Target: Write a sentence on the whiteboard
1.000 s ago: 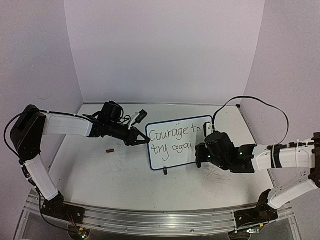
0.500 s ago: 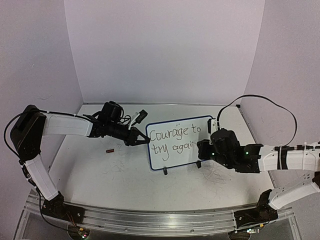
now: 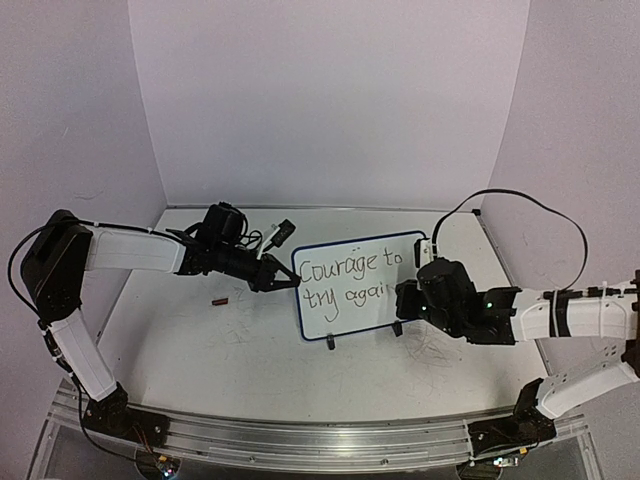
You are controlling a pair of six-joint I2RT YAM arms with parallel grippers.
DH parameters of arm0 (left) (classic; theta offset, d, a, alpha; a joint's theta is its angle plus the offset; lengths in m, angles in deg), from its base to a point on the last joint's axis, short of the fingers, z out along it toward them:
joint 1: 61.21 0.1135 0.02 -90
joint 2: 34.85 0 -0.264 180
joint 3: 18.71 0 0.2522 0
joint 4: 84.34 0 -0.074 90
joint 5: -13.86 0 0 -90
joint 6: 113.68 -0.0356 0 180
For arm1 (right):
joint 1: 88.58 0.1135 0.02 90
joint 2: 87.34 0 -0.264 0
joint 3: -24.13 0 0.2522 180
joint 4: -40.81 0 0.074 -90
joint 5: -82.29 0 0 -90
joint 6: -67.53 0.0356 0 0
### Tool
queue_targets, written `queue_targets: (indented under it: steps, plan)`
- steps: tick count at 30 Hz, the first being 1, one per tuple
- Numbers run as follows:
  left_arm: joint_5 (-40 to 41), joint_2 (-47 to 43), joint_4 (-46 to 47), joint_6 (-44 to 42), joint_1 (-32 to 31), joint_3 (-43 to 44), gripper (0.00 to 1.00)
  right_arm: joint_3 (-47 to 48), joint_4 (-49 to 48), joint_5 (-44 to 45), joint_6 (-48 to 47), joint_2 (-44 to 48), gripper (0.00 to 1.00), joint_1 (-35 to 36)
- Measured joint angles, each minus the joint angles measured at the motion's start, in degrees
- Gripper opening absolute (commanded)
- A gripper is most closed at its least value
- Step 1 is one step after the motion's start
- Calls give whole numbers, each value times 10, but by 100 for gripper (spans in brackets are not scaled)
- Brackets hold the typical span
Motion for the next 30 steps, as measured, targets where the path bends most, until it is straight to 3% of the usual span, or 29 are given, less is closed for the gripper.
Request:
queue_targets:
  steps: [30]
  plan:
    - [0,0,0,0,0,0,0,-3,1,-7,3,-13,0,1]
